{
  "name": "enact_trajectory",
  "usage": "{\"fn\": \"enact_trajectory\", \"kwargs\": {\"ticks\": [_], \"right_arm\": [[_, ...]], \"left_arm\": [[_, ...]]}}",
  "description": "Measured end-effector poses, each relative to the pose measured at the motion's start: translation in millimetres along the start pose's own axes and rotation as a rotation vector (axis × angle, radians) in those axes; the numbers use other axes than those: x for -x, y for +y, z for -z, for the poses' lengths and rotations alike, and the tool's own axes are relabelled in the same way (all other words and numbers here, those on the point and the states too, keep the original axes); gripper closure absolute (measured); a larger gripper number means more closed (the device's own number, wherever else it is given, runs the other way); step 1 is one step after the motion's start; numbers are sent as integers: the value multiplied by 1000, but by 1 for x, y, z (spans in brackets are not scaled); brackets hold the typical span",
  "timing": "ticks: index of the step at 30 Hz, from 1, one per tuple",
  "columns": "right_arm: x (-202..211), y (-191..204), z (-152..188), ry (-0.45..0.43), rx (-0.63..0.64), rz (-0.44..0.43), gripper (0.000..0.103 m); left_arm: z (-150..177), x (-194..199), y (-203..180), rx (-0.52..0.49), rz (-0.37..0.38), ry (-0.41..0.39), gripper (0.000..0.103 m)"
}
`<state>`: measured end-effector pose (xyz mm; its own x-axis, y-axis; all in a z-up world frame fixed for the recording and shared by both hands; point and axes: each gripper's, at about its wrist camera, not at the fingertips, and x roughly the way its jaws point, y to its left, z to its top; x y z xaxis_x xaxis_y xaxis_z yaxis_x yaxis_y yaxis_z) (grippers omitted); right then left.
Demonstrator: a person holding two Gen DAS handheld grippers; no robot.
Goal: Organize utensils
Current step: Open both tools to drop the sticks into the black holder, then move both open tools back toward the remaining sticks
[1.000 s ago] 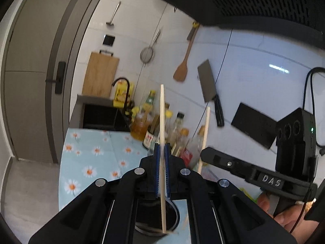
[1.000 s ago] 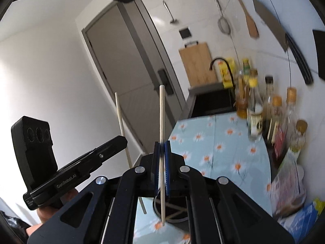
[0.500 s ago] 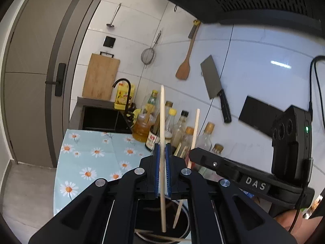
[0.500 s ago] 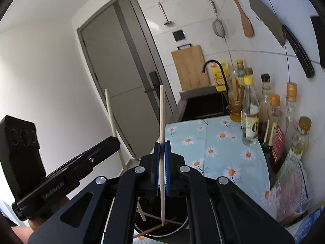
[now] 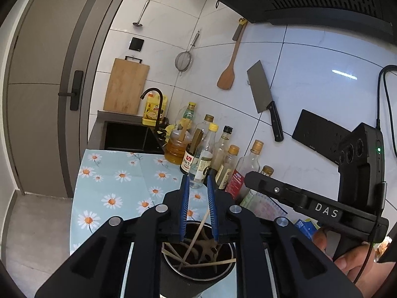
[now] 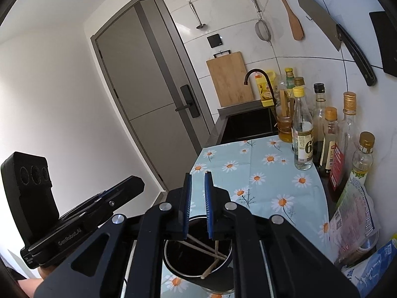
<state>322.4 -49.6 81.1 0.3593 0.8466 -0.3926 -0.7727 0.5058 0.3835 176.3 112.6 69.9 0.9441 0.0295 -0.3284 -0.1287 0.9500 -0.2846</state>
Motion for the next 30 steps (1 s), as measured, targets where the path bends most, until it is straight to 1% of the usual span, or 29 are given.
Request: {"fn": "enact_trajectory", "kwargs": {"ticks": [10,15,17,18,22,25,26,27,28,29,30], "right_arm": [[32,15,5,13,-16,-12,91],[49,20,10,36,-30,-21,90],[56,22,13,46,-39,-23,83],[59,22,15,51,-41,-26,81],[71,22,24,81,-50,-26,80],[76,20,32,118,-65,-26,80],[77,19,35,126,-70,-25,79],[78,19,38,133,-73,-23,77],[79,19,42,143,-77,-21,72],[80,17,46,154,-81,-20,69],[79,16,51,172,-89,-23,69]], "left_arm": [[-1,28,-13,-23,0,-1,88],[1,44,-20,-42,7,24,84],[3,51,-23,-48,3,29,84],[3,54,-25,-49,5,35,83],[8,65,-31,-64,8,53,83],[16,70,-33,-64,14,87,78],[20,71,-33,-61,14,105,75],[25,72,-32,-55,10,123,75],[28,71,-32,-49,9,139,75],[32,72,-31,-47,7,149,75],[37,73,-31,-46,1,160,75]]}}
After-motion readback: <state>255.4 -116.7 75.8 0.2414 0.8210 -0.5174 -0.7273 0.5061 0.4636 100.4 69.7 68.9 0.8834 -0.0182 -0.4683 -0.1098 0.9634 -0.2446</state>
